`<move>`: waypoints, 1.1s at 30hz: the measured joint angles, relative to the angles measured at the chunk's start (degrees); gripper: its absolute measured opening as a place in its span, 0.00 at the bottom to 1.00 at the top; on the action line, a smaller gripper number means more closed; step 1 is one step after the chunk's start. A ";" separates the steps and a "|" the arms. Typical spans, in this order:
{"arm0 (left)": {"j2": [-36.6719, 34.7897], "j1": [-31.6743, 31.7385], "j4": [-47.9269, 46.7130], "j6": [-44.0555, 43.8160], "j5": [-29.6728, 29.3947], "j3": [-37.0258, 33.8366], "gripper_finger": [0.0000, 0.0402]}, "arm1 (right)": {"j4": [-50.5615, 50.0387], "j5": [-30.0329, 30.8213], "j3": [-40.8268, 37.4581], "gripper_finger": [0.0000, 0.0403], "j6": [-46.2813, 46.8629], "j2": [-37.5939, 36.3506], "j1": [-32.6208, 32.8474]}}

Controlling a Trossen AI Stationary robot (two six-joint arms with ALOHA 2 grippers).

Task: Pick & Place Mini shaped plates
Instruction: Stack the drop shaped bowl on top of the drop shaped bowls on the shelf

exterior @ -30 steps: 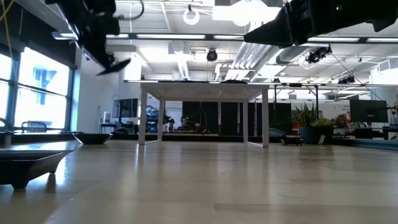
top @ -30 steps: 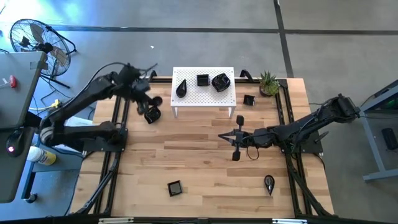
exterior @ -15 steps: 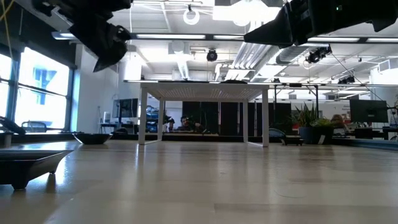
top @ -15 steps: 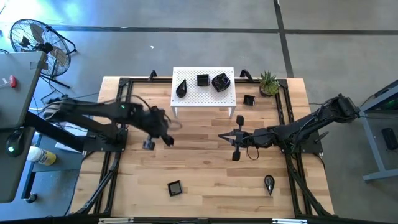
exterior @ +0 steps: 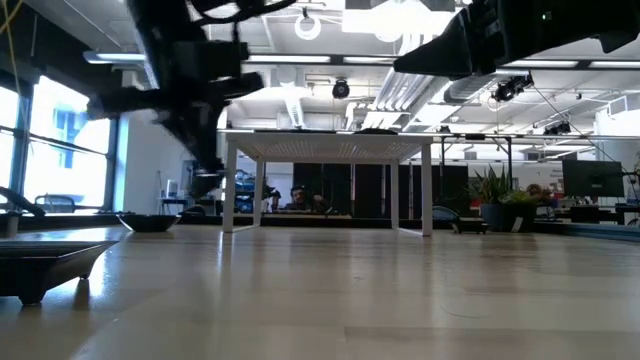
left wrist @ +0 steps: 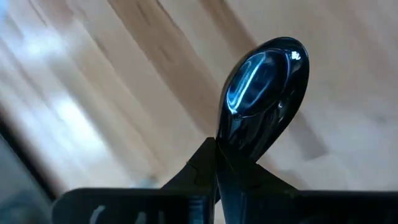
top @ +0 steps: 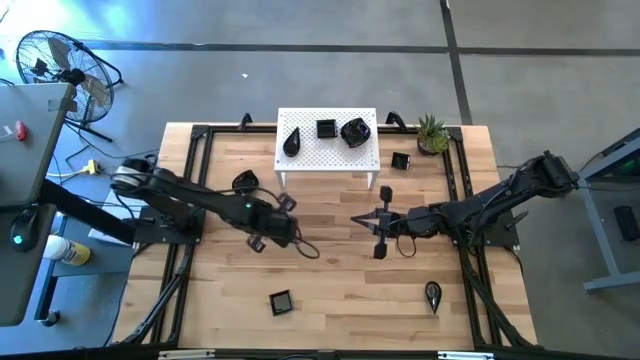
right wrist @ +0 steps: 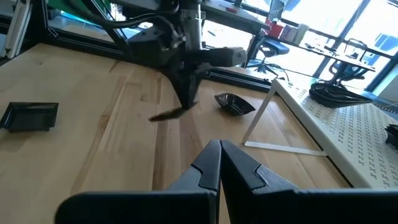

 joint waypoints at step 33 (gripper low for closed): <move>14.78 2.32 0.61 28.43 -5.63 10.00 0.02 | -1.16 0.03 0.02 0.00 -0.09 0.00 0.00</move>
